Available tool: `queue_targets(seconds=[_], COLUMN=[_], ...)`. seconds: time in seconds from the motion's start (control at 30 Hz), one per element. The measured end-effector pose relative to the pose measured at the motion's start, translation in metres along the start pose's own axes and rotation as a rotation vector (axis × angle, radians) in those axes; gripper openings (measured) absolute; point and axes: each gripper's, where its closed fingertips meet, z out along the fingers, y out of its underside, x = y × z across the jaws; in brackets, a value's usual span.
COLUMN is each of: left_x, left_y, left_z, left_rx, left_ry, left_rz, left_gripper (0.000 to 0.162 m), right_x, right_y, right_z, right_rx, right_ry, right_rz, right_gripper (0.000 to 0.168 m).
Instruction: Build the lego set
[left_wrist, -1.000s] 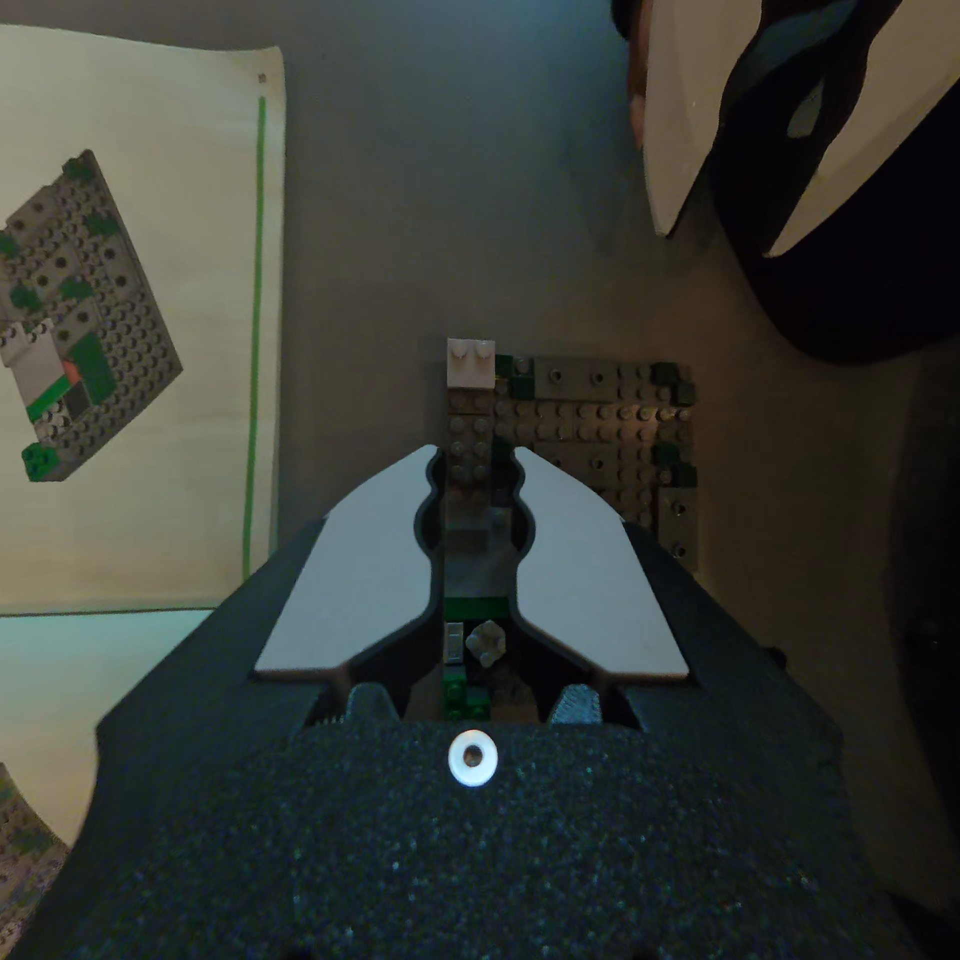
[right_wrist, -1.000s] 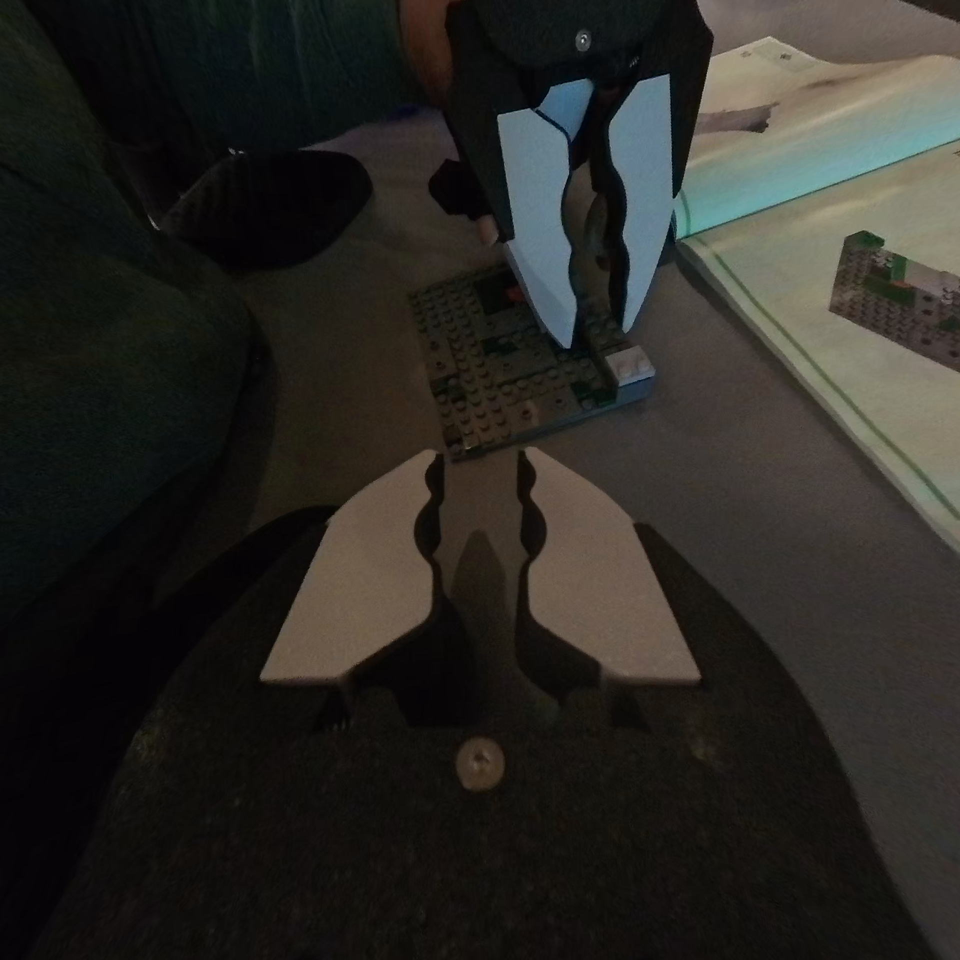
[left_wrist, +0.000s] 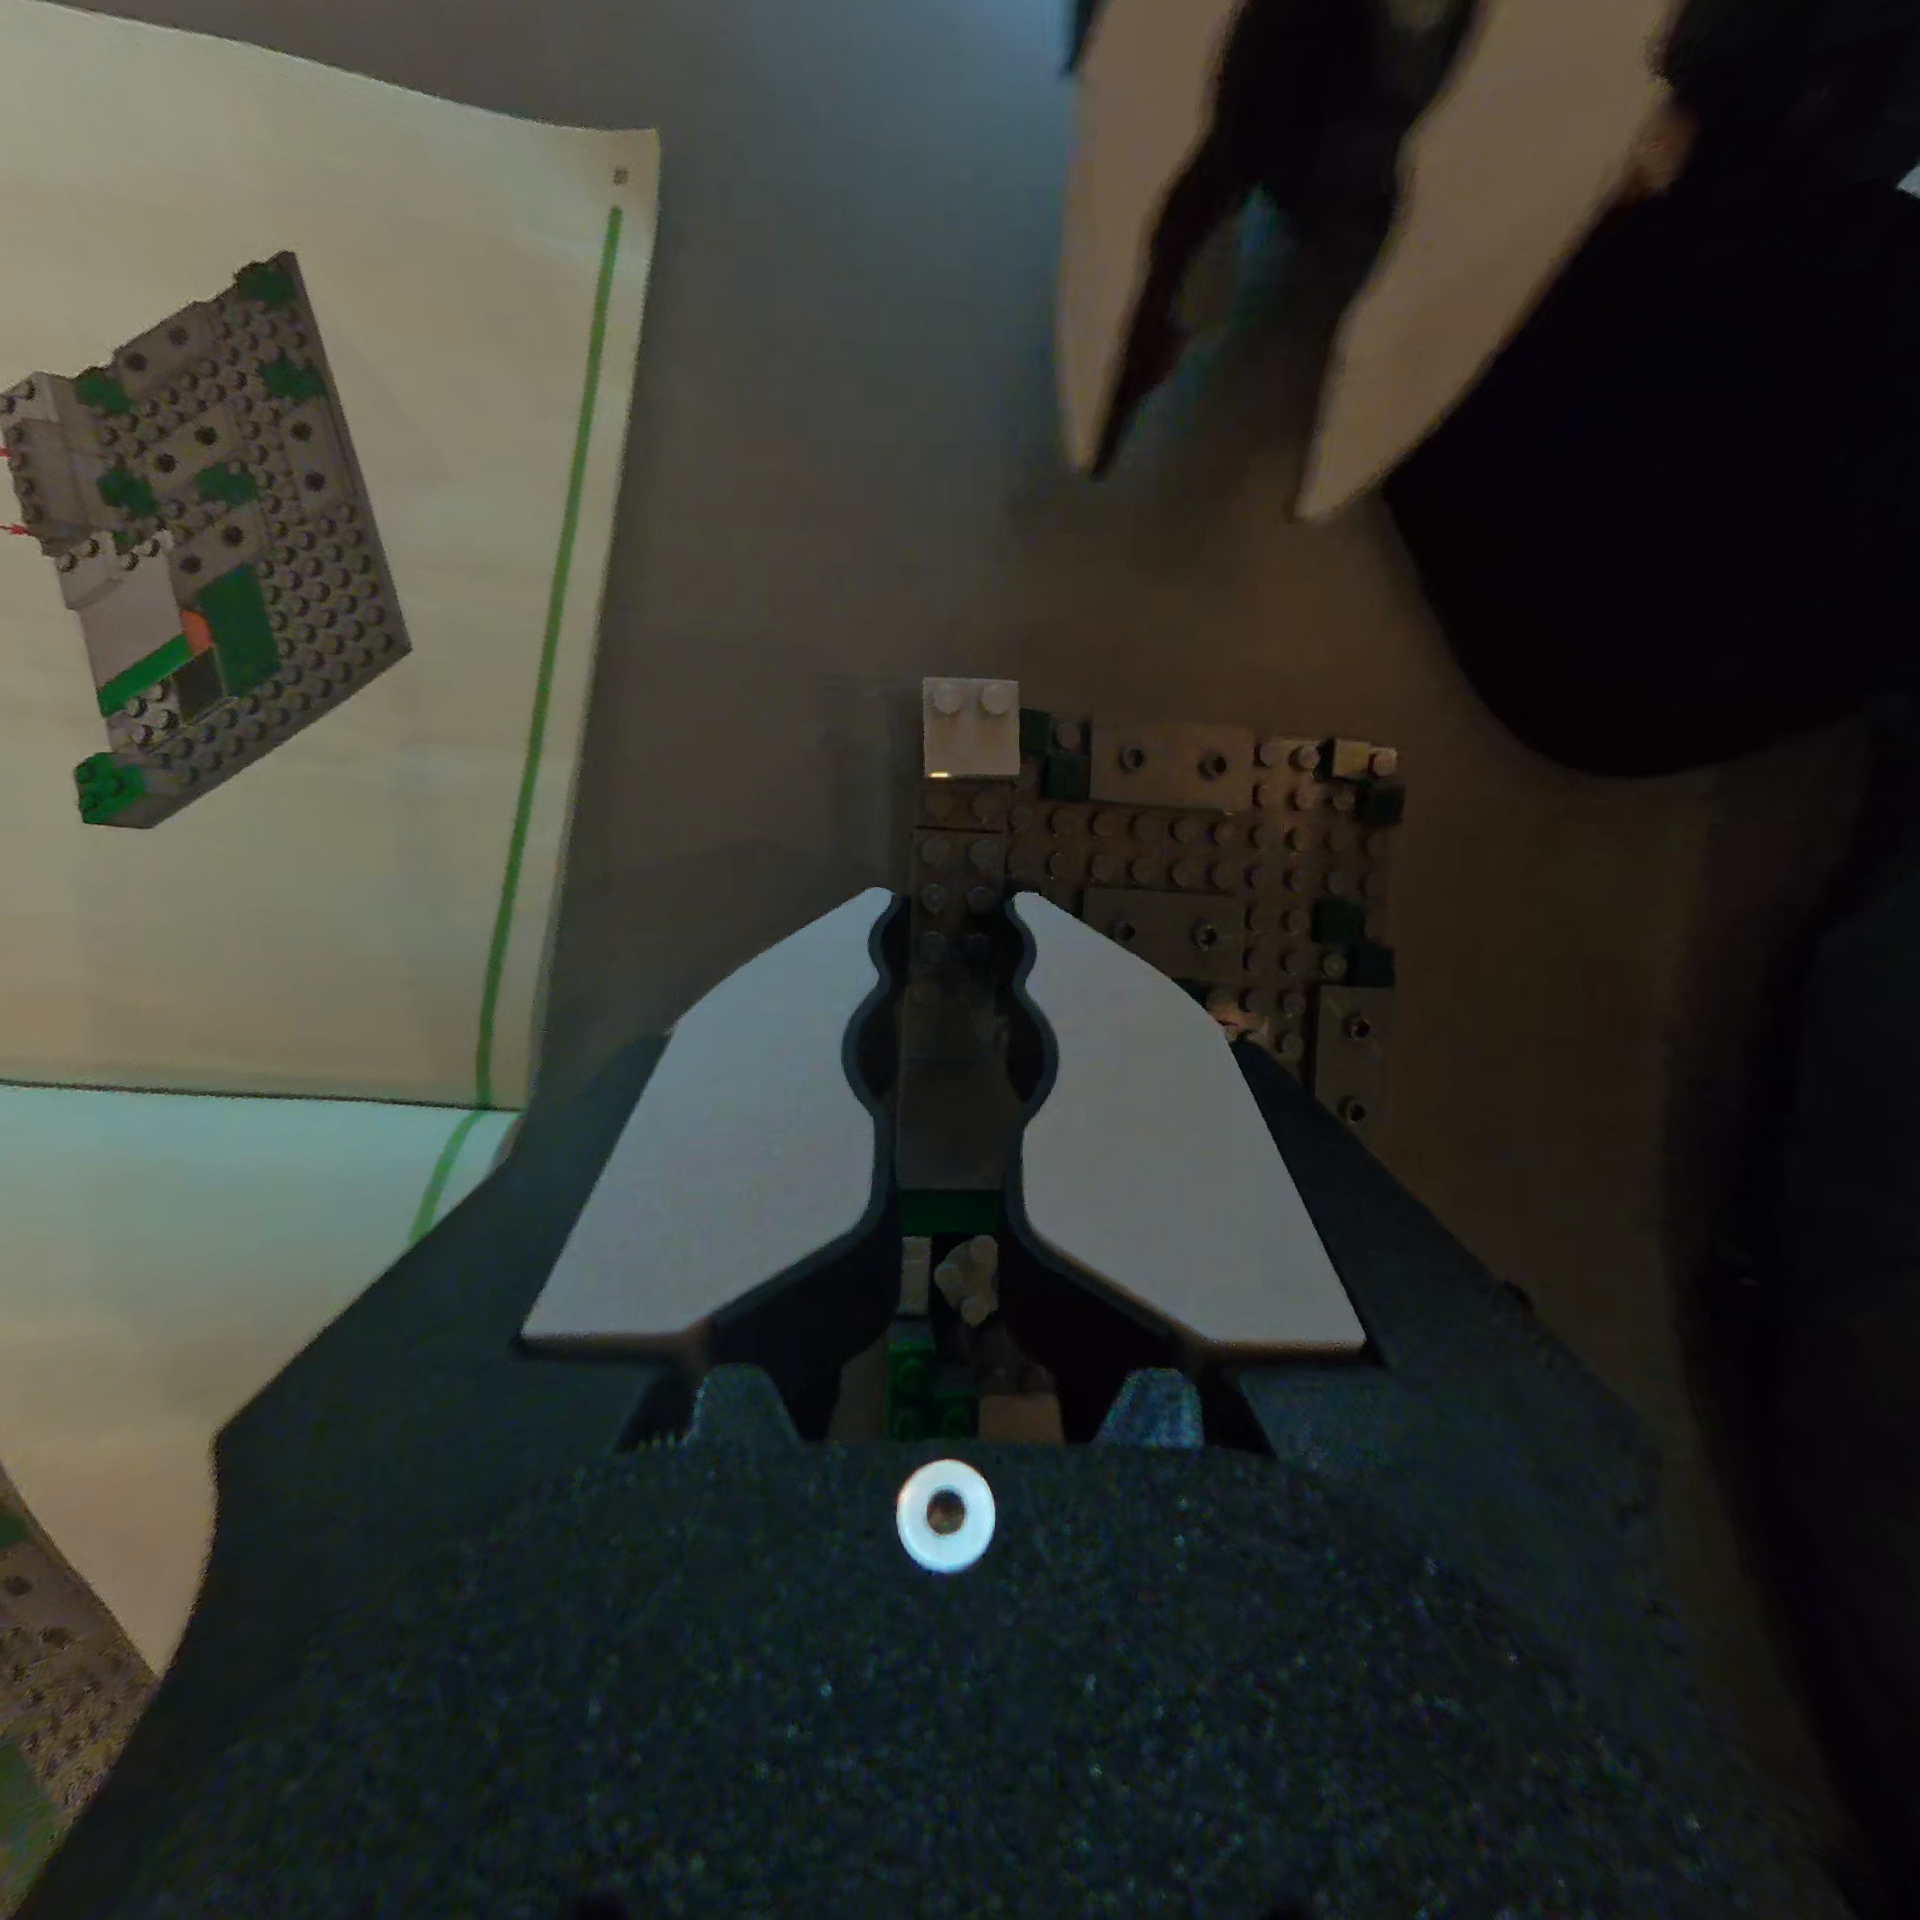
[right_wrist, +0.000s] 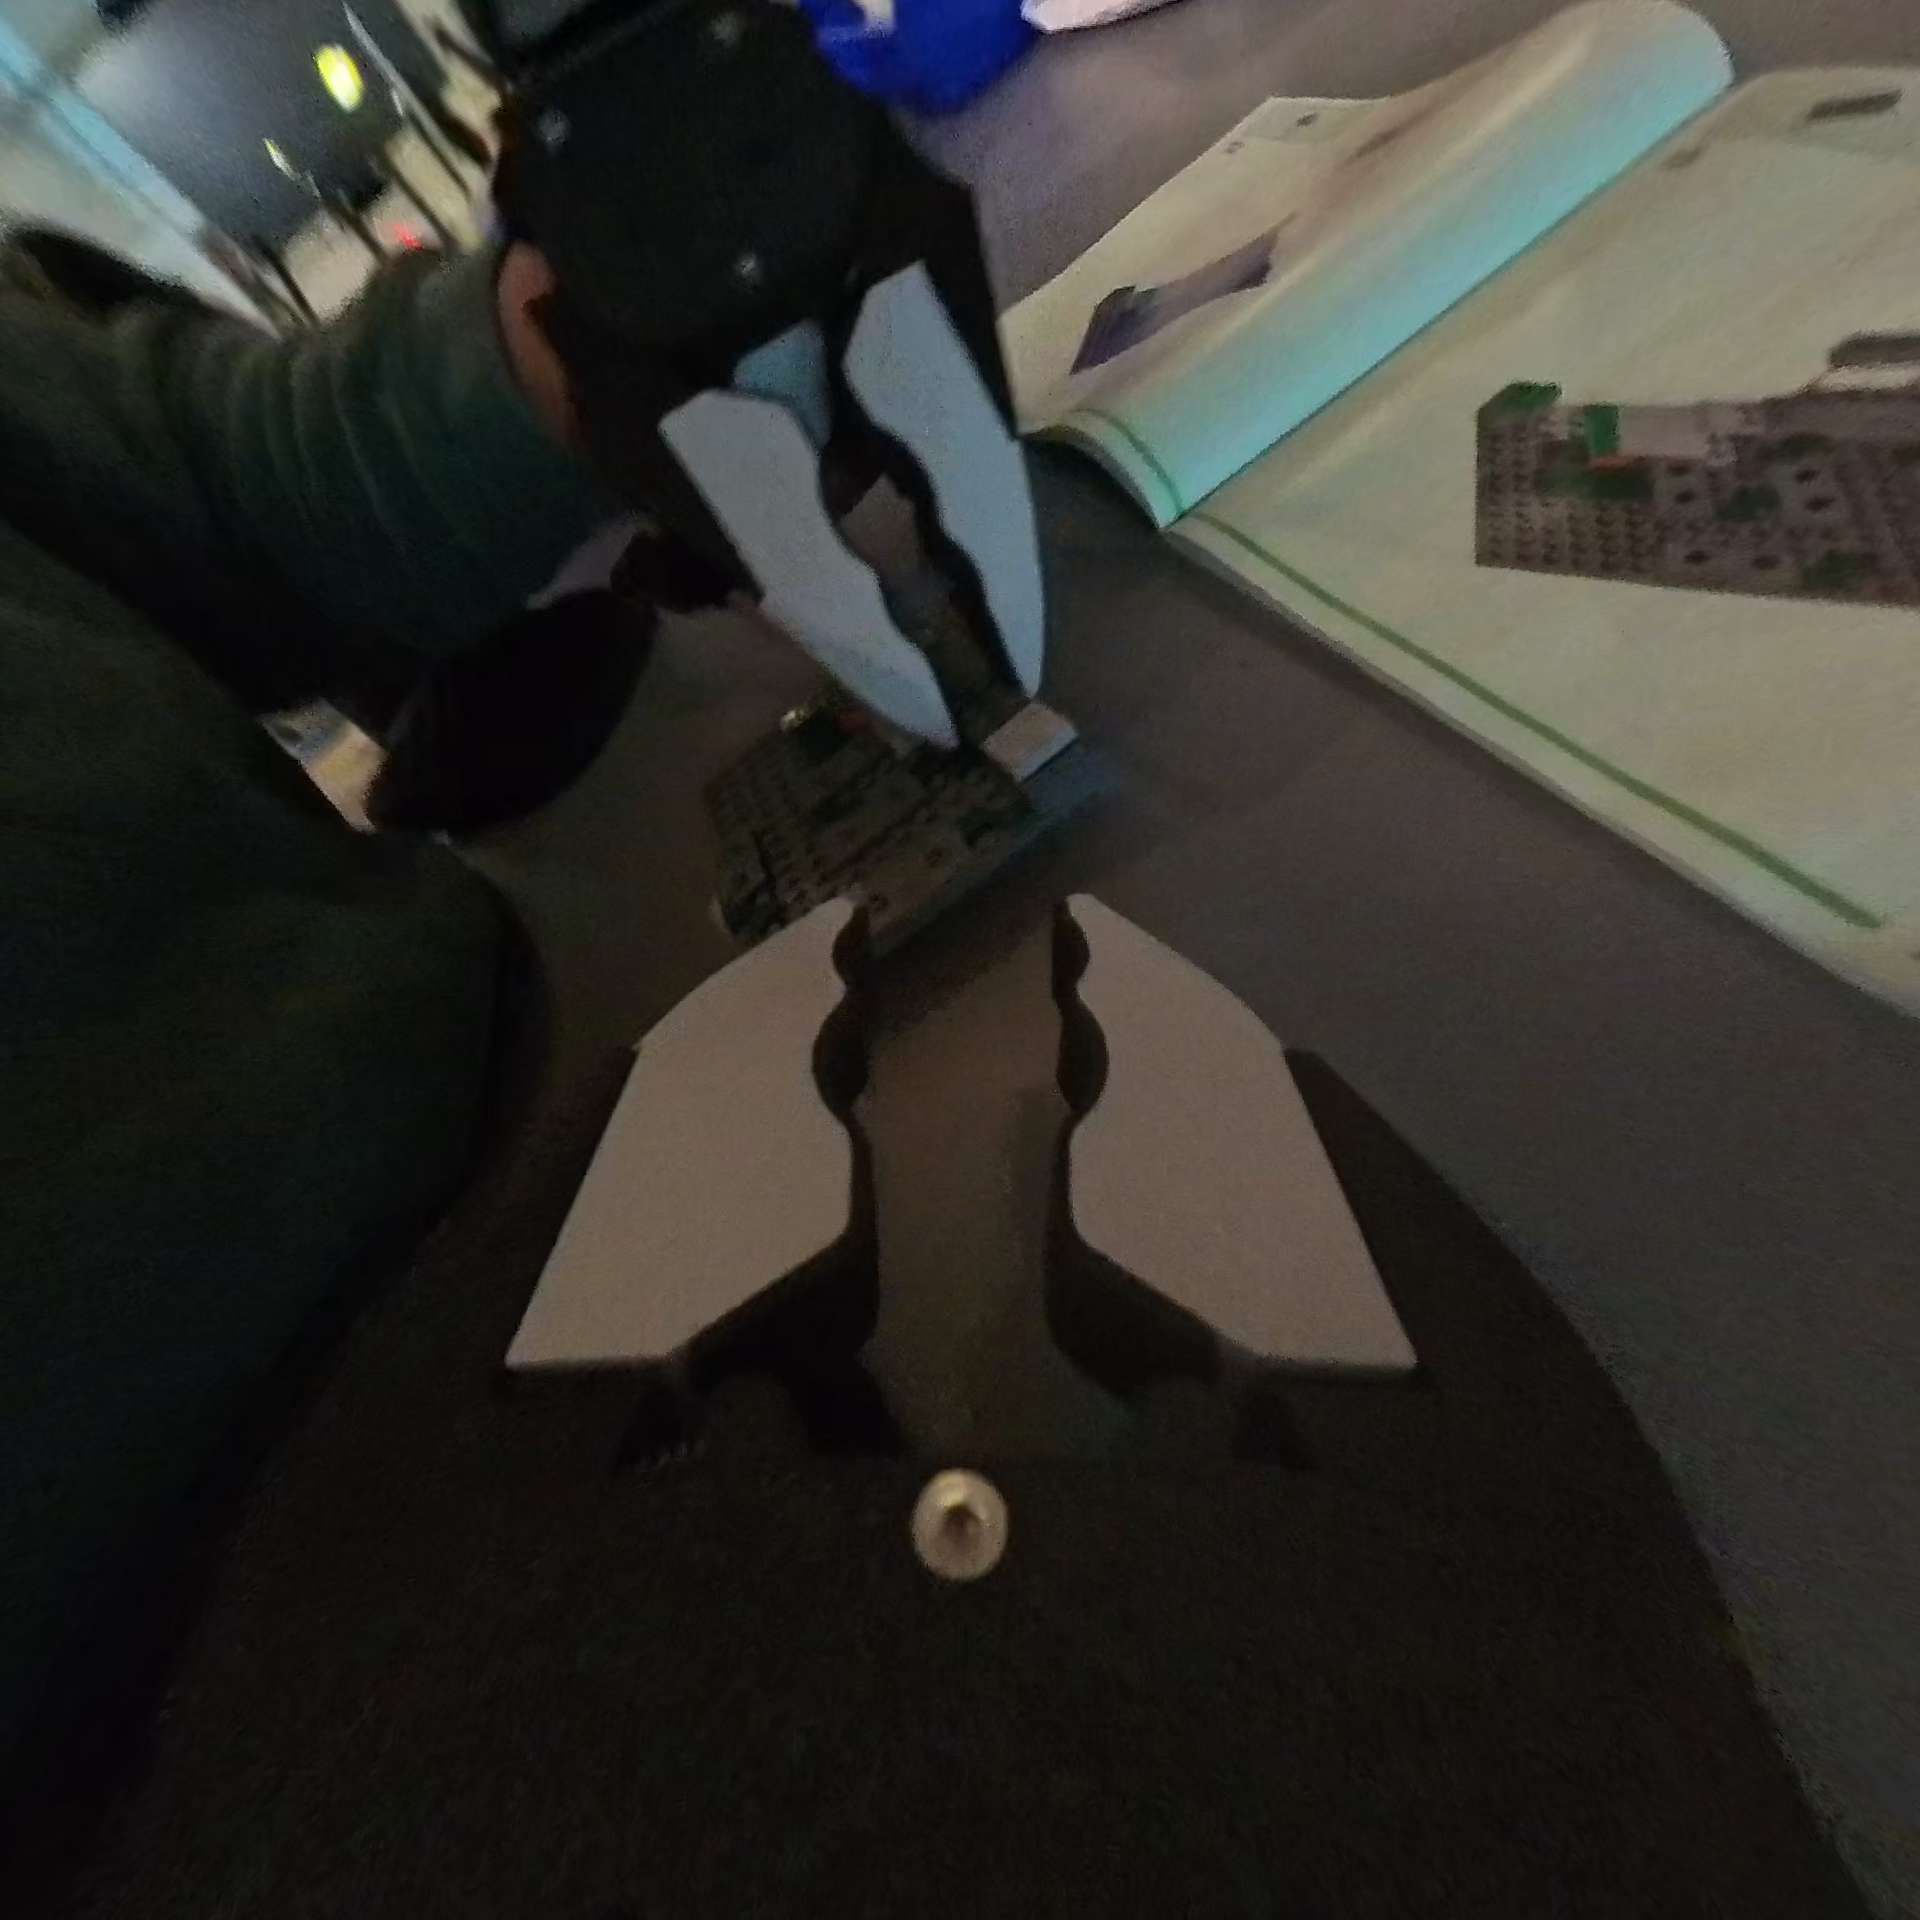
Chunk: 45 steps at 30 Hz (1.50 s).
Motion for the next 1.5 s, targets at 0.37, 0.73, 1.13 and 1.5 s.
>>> queue_targets(seconds=[0.37,0.73,1.13,1.5], left_x=[0.018,0.029,0.032,0.039], left_y=[-0.009,-0.003,-0.007,-0.011], left_z=[-0.022,-0.033,-0.044,-0.044], left_rx=[0.046,0.05,0.071,0.084], left_ry=[-0.041,-0.069,-0.159,-0.181], left_rz=[0.02,0.011,0.042,0.077], left_gripper=[0.016,0.017,0.017,0.018], right_x=[-0.017,-0.03,-0.037,-0.044], right_y=[-0.02,-0.026,-0.034,-0.035], right_z=[0.036,0.053,0.052,0.046], right_rx=[-0.016,-0.022,0.074,0.111], right_ry=[-0.222,-0.258,-0.261,-0.282], right_rz=[0.419,0.569,0.542,0.488], right_gripper=[0.044,0.034,0.022,0.021])
